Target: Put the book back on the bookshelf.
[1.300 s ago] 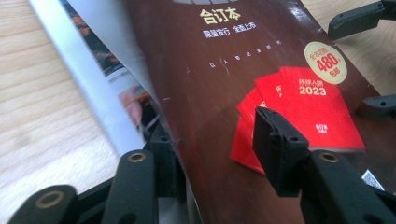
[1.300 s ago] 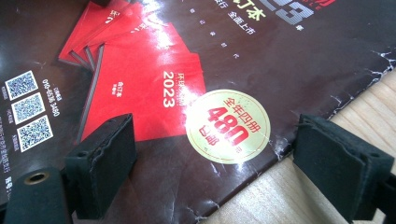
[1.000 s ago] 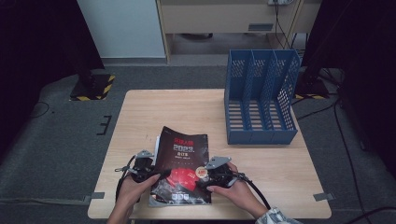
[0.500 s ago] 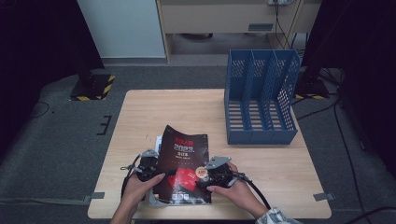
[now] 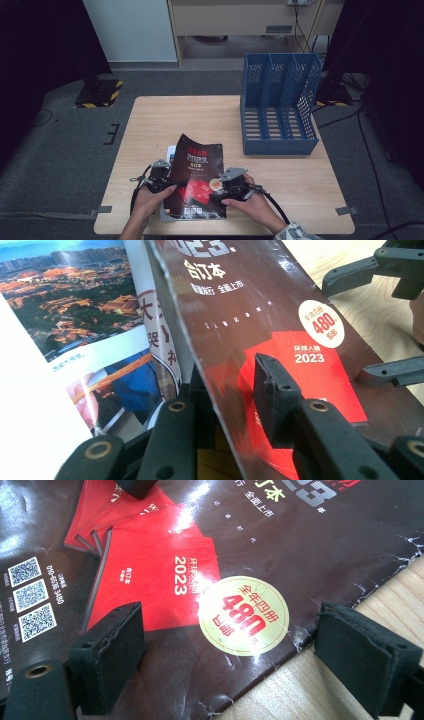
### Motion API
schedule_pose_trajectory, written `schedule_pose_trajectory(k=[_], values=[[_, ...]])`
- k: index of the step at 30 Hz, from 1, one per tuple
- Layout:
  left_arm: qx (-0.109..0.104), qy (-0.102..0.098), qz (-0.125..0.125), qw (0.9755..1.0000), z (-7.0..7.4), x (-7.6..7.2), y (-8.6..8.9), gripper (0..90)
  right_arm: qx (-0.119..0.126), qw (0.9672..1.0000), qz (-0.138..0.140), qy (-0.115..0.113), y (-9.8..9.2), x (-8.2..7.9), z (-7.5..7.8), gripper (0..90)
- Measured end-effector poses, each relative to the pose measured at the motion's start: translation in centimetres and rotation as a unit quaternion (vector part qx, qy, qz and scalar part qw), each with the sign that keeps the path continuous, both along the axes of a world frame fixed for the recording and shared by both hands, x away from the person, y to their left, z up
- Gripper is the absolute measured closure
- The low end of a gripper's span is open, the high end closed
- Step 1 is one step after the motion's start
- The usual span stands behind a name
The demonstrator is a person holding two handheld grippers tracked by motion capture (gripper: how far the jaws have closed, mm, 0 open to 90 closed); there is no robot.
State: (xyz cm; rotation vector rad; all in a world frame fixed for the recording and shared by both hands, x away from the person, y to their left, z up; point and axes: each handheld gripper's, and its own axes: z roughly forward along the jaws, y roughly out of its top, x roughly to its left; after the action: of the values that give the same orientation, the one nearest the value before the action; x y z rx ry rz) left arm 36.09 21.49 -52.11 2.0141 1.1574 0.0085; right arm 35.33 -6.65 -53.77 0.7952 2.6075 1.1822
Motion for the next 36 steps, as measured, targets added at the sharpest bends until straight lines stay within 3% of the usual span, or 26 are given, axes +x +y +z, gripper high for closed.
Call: schedule_pose_trajectory(k=[9,17,21,25,29,36], values=[[0.002,-0.003,-0.012,0.9999,0.1,0.1,-0.6,58.6,0.0,1.0,0.0,0.0,0.0,0.0,0.0,13.2],[0.02,-0.007,-0.008,0.9997,0.1,0.3,-0.9,74.3,0.0,1.0,0.0,0.0,0.0,0.0,0.0,13.2],[0.018,-0.005,-0.005,0.9998,0.0,0.2,-0.9,82.7,0.0,1.0,0.0,0.0,0.0,0.0,0.0,13.2],[0.008,-0.006,-0.004,0.9999,0.2,0.1,-0.8,88.6,0.001,1.0,-0.003,0.001,0.0,0.0,0.0,12.9],[-0.014,-0.014,-0.002,0.9998,0.8,-0.2,-0.5,89.5,-0.001,1.0,-0.003,0.008,-0.1,0.1,0.1,9.1],[-0.032,-0.05,-0.009,0.9982,2.0,-0.9,-0.3,89.8,0.007,0.9996,-0.016,0.024,-0.6,0.7,0.3,6.4]])
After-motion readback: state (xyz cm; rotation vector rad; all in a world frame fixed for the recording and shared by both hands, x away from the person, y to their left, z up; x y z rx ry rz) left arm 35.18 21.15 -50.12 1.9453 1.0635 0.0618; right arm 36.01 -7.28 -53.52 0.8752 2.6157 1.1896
